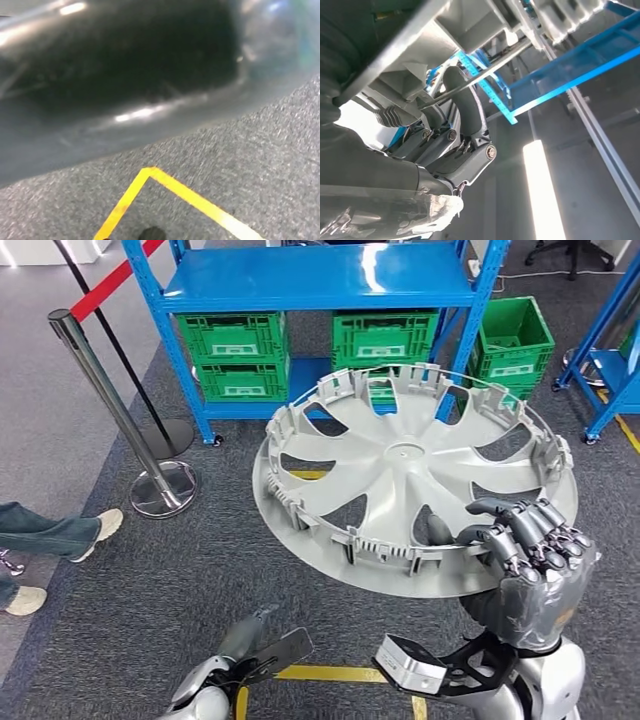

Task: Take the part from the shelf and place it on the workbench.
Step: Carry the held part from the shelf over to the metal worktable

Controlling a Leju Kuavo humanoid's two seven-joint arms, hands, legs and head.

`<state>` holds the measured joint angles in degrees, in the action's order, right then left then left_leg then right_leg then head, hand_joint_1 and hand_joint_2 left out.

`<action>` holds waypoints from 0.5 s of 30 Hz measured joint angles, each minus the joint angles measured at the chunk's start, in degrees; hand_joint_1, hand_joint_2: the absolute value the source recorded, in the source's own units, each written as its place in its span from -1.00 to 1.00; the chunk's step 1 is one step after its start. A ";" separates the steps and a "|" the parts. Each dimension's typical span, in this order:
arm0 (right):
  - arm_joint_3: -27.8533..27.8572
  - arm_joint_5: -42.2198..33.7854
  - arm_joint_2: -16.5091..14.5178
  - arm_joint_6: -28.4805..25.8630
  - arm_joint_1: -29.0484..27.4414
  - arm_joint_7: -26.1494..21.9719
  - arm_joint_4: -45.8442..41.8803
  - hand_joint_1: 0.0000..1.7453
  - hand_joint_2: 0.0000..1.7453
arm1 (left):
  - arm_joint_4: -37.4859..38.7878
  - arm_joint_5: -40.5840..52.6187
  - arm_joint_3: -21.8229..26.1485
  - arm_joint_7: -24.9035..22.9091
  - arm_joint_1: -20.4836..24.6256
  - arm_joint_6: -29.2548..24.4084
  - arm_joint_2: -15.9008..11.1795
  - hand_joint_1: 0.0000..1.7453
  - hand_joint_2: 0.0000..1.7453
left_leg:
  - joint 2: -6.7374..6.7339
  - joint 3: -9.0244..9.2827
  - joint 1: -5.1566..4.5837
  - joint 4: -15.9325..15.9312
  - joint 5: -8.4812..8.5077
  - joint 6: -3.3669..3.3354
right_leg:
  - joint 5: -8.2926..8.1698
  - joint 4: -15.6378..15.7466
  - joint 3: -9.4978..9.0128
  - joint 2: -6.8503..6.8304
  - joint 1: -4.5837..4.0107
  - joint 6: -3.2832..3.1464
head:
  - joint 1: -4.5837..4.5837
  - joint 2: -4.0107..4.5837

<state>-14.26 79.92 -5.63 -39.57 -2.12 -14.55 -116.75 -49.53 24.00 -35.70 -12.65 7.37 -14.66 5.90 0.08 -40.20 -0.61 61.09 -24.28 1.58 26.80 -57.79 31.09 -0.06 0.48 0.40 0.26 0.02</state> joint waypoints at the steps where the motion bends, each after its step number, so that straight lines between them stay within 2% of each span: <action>1: -0.23 2.05 0.01 0.00 -0.03 1.30 0.03 1.00 1.00 | -0.13 0.11 0.05 -0.58 -0.19 0.49 -0.42 -1.00 -1.00 | 0.00 -0.89 0.13 3.68 -3.01 0.36 | -0.72 0.01 0.76 -0.11 0.03 -0.17 | 0.11 0.00; 2: -0.58 4.50 0.01 0.01 -0.07 2.96 0.09 1.00 1.00 | -0.32 0.25 0.13 -1.22 -0.51 1.15 -1.02 -1.00 -1.00 | -0.01 -1.64 0.29 7.42 -4.90 0.62 | -1.43 -0.01 1.64 -0.29 0.04 -0.20 | 0.11 0.00; 3: -1.06 6.69 0.08 0.01 -0.08 4.78 0.17 1.00 1.00 | -0.63 0.38 0.26 -1.79 -1.00 1.87 -1.74 -1.00 -1.00 | -0.01 -1.94 0.43 10.27 -5.39 0.81 | -2.07 -0.04 2.52 -0.55 0.04 -0.16 | 0.11 0.00; 4: -1.64 8.30 0.27 0.01 -0.07 6.57 0.28 1.00 1.00 | -1.06 0.49 0.44 -2.11 -1.57 2.53 -2.33 -1.00 -1.00 | -0.02 -1.61 0.53 11.62 -4.65 0.89 | -2.64 -0.07 3.34 -0.77 0.04 -0.06 | 0.12 0.00; 5: -2.26 9.18 0.62 0.00 -0.03 8.27 0.39 1.00 1.00 | -1.53 0.62 0.71 -2.29 -2.08 3.12 -2.95 -1.00 -1.00 | -0.03 -0.35 0.58 11.00 -3.16 0.85 | -3.19 -0.09 4.08 -0.98 0.04 0.11 | 0.12 0.00; 6: -2.97 9.66 1.11 -0.01 0.10 10.12 0.51 1.00 1.00 | -2.03 0.82 1.08 -2.41 -2.48 3.64 -3.48 -1.00 -1.00 | -0.05 1.88 0.59 8.47 -1.80 0.67 | -3.71 -0.10 4.72 -1.17 0.04 0.31 | 0.12 0.00; 7: -3.74 9.91 1.65 -0.01 0.31 11.76 0.65 1.00 1.00 | -2.53 1.03 1.50 -2.43 -2.72 4.06 -3.90 -1.00 -1.00 | -0.08 4.94 0.54 4.66 -1.31 0.40 | -4.16 -0.13 5.25 -1.33 0.00 0.55 | 0.13 0.00; 8: -4.51 10.03 2.15 -0.02 0.59 13.09 0.80 1.00 1.00 | -2.97 1.25 1.90 -2.43 -2.83 4.39 -4.27 -1.00 -1.00 | -0.09 7.96 0.47 0.40 -1.64 0.04 | -4.60 -0.19 5.67 -1.57 -0.06 0.81 | 0.09 0.00; 9: -5.32 10.09 2.63 -0.02 0.92 14.10 1.00 1.00 1.00 | -3.29 1.48 2.22 -2.42 -2.88 4.61 -4.48 -1.00 -1.00 | -0.11 10.14 0.37 -2.90 -2.30 -0.33 | -5.06 -0.22 5.93 -1.79 -0.12 1.07 | 0.08 0.00; 10: -6.10 10.12 3.08 -0.02 1.23 14.71 1.22 1.00 1.00 | -3.54 1.62 2.46 -2.42 -2.94 4.78 -4.59 -1.00 -1.00 | -0.10 11.34 0.25 -4.93 -2.95 -0.67 | -5.49 -0.18 6.08 -1.96 -0.14 1.36 | 0.06 0.00; 12: -7.56 10.16 4.01 -0.01 1.84 15.52 1.84 1.00 1.00 | -3.74 1.86 2.78 -2.41 -3.25 5.00 -4.72 -1.00 -1.00 | -0.13 11.25 0.17 -5.82 -2.81 -1.45 | -6.13 -0.08 6.36 -2.00 -0.03 2.01 | 0.05 0.00; 13: -8.14 10.16 4.44 -0.01 2.07 15.81 2.19 1.00 1.00 | -3.82 1.93 3.00 -2.41 -3.43 5.07 -4.78 -1.00 -1.00 | -0.15 11.07 0.22 -5.90 -2.47 -1.88 | -5.64 -0.60 6.75 -1.75 0.03 2.33 | 0.01 0.00; 14: -8.63 10.16 4.86 0.00 2.24 16.02 2.55 1.00 1.00 | -3.90 2.03 3.25 -2.41 -3.55 5.12 -4.84 -1.00 -1.00 | -0.17 10.84 0.30 -5.98 -2.07 -2.34 | -4.36 -2.25 7.51 -1.37 0.06 2.61 | -0.07 0.00; 15: -9.03 10.15 5.22 0.00 2.35 16.16 2.91 1.00 1.00 | -3.98 2.13 3.48 -2.41 -3.60 5.17 -4.90 -1.00 -1.00 | -0.15 10.54 0.36 -6.02 -1.69 -2.69 | -2.37 -5.15 8.70 -0.92 0.09 2.82 | -0.14 0.00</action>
<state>-23.29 90.07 -0.41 -39.57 0.23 1.62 -113.84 -53.51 26.13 -32.22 -15.05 3.77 -9.49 1.01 -0.07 -29.67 -0.25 55.07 -25.98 -1.12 24.43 -62.94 39.79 -0.98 0.57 3.22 0.12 0.02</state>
